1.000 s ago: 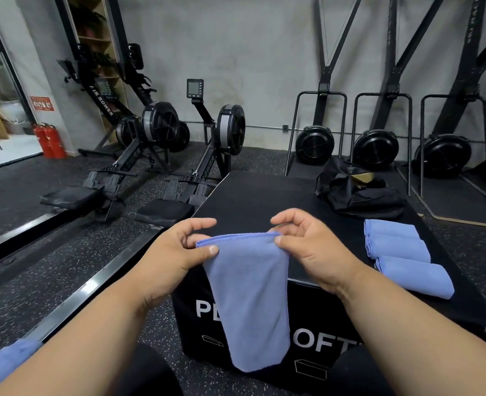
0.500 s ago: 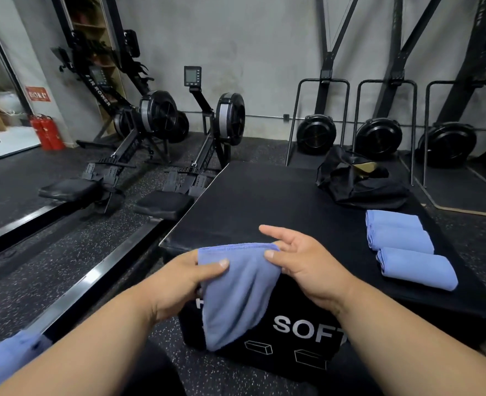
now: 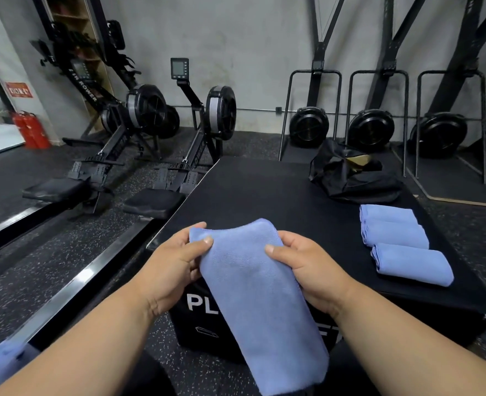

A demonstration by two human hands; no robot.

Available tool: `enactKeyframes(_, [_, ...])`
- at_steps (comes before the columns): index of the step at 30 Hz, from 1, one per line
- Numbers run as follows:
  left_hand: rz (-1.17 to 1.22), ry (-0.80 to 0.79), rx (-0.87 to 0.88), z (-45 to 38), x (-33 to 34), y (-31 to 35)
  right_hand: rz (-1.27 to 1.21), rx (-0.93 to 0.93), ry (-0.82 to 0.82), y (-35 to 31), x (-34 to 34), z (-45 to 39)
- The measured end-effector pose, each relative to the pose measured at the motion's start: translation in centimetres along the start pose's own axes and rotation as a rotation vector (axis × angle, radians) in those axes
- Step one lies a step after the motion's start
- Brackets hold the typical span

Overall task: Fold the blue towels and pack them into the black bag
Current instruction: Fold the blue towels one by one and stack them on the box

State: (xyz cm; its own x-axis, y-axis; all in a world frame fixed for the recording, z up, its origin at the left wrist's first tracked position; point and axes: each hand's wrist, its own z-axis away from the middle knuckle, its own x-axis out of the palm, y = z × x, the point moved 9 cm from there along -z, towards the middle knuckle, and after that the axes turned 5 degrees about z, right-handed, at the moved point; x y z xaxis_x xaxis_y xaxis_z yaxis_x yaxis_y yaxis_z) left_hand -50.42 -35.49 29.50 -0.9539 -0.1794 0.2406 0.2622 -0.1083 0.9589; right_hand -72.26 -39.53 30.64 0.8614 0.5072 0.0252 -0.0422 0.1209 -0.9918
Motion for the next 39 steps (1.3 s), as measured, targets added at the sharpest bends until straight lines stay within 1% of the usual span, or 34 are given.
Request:
enactKeyframes(4, [-0.001,-0.047,0.006,-1.3,0.4,1.7,0.093,-0.064,0.044,-2.0,-1.2,-0.6])
enactKeyframes(9, [0.011,-0.107,0.056,-2.3,0.0,5.4,0.125,-0.113,0.002,-3.7,-1.6,-1.4])
enactKeyframes(11, [0.022,-0.099,0.055,-2.2,0.1,5.0,0.104,-0.134,0.009,-4.0,-1.5,-1.5])
enactKeyframes(14, [-0.052,-0.199,-0.007,-0.5,2.7,1.6,-0.012,-0.132,0.02,-4.3,-0.9,-1.8])
enactKeyframes(15, [-0.068,-0.208,-0.004,-0.2,3.3,0.7,-0.043,-0.121,0.027,-4.3,-0.8,-1.9])
enactKeyframes(18, [-0.028,-0.1,0.08,-0.8,3.5,0.4,-0.084,-0.102,0.073,-4.1,-1.6,-2.3])
enactKeyframes(20, [-0.019,-0.019,0.13,-1.3,3.2,1.0,-0.043,-0.038,0.085,-3.2,-2.1,-2.1])
enactKeyframes(22, [-0.063,0.023,0.146,-1.5,2.8,1.2,0.086,0.037,0.025,-1.8,-1.5,-1.5])
enactKeyframes(24, [-0.113,0.044,0.128,-1.3,2.6,0.8,0.149,0.043,-0.015,-1.0,-1.1,-1.0])
enactKeyframes(27, [-0.085,0.1,0.1,-0.9,2.5,0.0,0.074,-0.026,0.058,-1.5,-2.0,-0.7])
enactKeyframes(29, [-0.048,0.135,0.108,-1.0,2.7,0.0,0.018,-0.005,0.05,-1.0,-2.0,-0.5])
enactKeyframes(31, [-0.012,0.139,0.108,-1.2,2.9,-0.1,0.06,0.04,0.007,0.2,-1.5,-0.3])
enactKeyframes(34, [0.038,0.056,0.093,-1.8,3.6,0.2,0.174,0.001,0.014,-0.1,-2.2,-0.3])
enactKeyframes(37, [0.069,0.012,0.066,-3.1,3.1,1.2,0.127,-0.036,-0.034,-1.6,-2.9,-0.8])
enactKeyframes(39, [0.112,0.0,-0.008,-4.4,2.1,1.1,0.129,-0.04,-0.089,-2.6,-3.1,-1.2])
